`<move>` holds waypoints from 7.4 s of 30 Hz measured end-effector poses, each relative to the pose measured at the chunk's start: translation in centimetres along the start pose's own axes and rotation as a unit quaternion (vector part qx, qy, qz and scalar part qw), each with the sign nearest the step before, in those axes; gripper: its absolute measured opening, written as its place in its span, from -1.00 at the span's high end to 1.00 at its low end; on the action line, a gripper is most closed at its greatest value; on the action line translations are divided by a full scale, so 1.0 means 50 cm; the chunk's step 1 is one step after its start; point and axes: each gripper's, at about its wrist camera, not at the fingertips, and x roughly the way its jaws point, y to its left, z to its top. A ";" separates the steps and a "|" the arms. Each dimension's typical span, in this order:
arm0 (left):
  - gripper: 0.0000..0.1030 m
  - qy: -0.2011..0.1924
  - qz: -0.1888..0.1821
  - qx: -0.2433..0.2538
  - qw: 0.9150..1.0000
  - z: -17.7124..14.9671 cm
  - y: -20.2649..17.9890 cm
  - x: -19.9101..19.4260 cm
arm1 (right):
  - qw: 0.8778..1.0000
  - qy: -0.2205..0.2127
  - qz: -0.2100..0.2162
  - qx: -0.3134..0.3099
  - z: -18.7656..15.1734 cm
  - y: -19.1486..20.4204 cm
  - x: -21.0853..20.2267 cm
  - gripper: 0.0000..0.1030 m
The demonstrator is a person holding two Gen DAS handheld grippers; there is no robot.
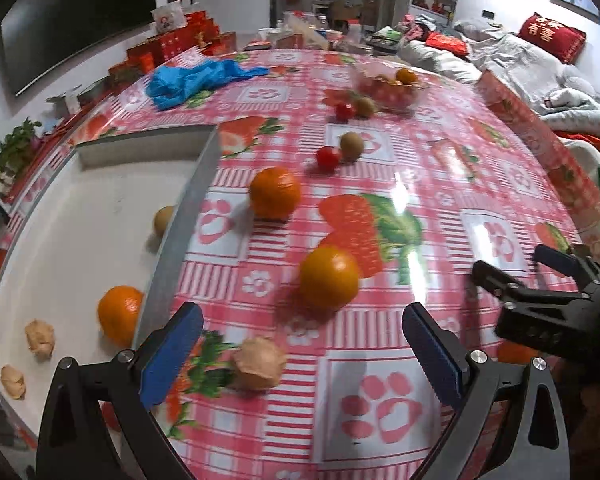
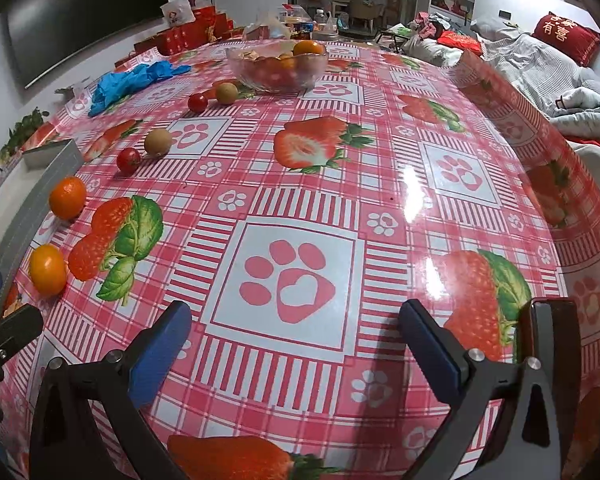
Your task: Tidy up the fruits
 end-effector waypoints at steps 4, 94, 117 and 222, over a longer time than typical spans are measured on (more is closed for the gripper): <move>-0.94 0.010 0.000 -0.006 1.000 -0.012 0.010 0.010 | 1.000 0.000 0.000 0.000 0.000 0.001 0.000 -1.00; -0.98 -0.009 0.040 -0.007 0.999 -0.052 -0.006 0.026 | 1.000 0.000 0.000 0.000 0.000 0.001 0.000 -1.00; 0.31 0.009 0.012 0.006 1.000 -0.036 -0.008 0.013 | 1.000 0.000 0.000 0.000 0.000 0.002 0.000 -1.00; 0.57 -0.047 0.026 -0.094 0.994 -0.011 0.273 -0.121 | 0.961 0.039 0.222 -0.159 0.132 0.396 -0.106 0.27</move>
